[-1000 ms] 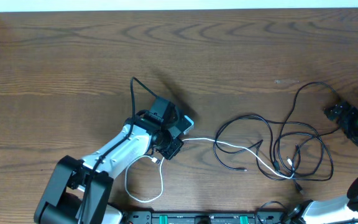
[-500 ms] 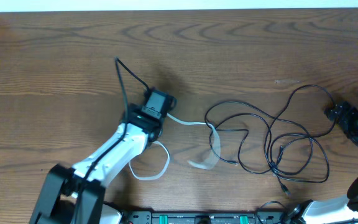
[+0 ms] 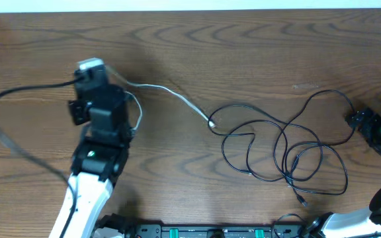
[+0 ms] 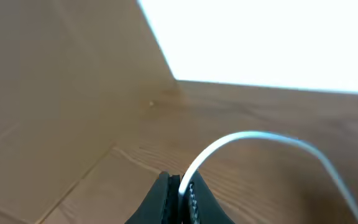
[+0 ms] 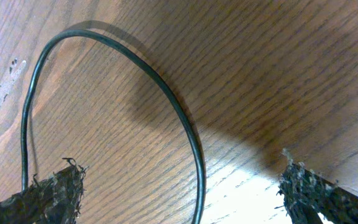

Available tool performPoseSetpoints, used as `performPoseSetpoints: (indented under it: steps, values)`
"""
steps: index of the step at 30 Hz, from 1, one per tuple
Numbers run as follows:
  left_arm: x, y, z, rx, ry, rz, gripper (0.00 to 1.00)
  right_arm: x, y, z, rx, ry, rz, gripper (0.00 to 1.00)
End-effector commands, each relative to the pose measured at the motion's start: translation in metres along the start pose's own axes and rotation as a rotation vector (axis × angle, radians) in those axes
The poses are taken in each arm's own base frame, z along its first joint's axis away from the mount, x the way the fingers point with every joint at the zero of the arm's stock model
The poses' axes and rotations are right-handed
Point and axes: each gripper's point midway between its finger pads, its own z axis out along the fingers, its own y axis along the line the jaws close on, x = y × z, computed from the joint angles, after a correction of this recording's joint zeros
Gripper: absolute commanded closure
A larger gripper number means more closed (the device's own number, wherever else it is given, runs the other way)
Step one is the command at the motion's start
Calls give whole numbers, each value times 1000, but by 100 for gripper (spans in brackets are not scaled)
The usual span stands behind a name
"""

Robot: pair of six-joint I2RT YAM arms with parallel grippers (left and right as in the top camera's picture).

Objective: Untangle cables
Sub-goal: 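Pull the white cable out leftward and drop it at the table's left edge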

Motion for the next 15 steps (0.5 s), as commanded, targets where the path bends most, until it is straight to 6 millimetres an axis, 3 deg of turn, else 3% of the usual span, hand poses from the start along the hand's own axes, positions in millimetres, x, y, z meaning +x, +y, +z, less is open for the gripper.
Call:
performPoseSetpoints:
  steps: [1, 5, 15]
  values:
    - [-13, 35, 1, -90, -24, -37, 93, -2, 1, 0, -12, -3, -3, 1]
    - [-6, 58, 12, -165, 8, -7, 92, -2, 1, 0, -13, -4, -10, 1]
    - [22, 143, 51, -433, 106, -33, 92, -3, 1, 0, -13, -6, -11, 1]
